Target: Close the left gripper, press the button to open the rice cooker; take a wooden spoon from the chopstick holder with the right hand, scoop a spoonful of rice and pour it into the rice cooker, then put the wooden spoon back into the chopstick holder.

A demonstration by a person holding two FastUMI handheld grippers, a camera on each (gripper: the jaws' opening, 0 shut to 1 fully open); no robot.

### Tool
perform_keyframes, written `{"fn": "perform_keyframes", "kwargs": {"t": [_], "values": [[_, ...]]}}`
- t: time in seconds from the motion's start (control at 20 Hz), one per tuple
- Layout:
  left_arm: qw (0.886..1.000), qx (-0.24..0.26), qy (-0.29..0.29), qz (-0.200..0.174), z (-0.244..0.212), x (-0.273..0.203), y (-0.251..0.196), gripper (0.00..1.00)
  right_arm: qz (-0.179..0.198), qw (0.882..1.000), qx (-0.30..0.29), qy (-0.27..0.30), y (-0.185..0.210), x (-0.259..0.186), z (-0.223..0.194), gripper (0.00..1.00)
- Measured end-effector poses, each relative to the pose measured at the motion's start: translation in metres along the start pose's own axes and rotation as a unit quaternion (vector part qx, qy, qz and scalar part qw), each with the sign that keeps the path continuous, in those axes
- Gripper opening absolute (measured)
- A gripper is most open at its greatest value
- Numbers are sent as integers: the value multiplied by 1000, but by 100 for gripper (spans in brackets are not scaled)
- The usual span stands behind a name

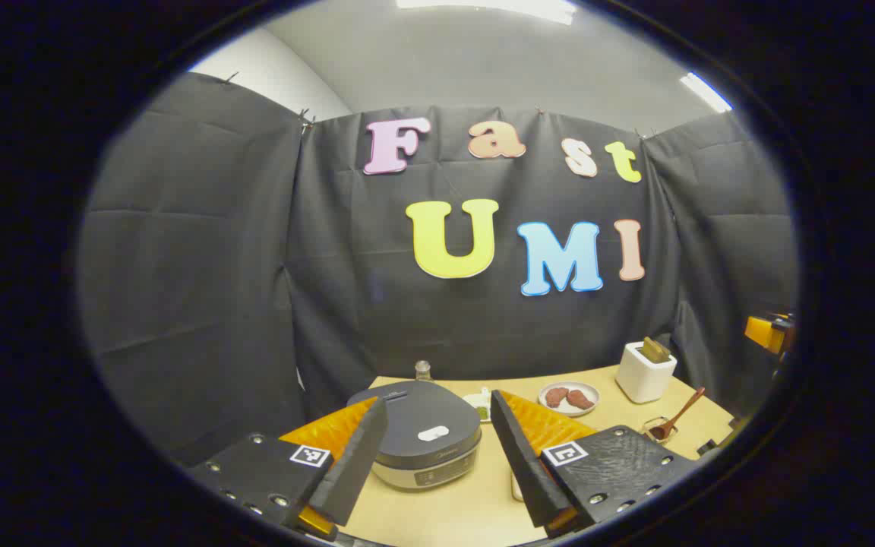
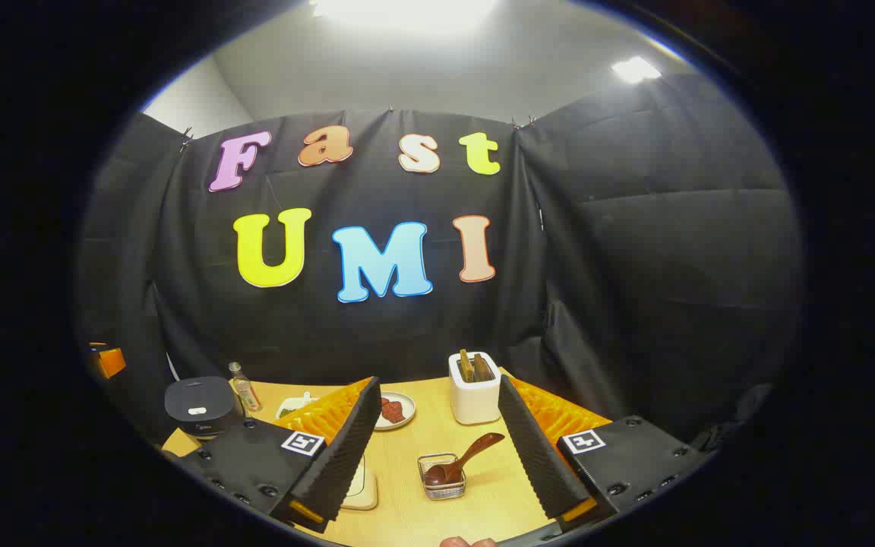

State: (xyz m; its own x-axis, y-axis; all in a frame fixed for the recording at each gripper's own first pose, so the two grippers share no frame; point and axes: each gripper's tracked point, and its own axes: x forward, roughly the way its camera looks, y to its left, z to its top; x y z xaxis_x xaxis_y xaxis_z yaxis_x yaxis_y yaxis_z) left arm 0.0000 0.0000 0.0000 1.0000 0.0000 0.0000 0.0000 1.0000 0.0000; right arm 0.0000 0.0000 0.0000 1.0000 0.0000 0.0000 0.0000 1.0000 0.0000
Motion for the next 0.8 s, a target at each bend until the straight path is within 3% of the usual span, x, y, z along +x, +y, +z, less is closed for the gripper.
{"fn": "perform_keyframes", "kwargs": {"t": [0.05,0.8], "values": [[1000,-1,0,0,0,-1,1,85,2,1000,-1,0,1,1,1,98],[1000,-8,13,-24,-12,-12,-16,85,19,1000,-13,14,11,-10,-3,98]]}}
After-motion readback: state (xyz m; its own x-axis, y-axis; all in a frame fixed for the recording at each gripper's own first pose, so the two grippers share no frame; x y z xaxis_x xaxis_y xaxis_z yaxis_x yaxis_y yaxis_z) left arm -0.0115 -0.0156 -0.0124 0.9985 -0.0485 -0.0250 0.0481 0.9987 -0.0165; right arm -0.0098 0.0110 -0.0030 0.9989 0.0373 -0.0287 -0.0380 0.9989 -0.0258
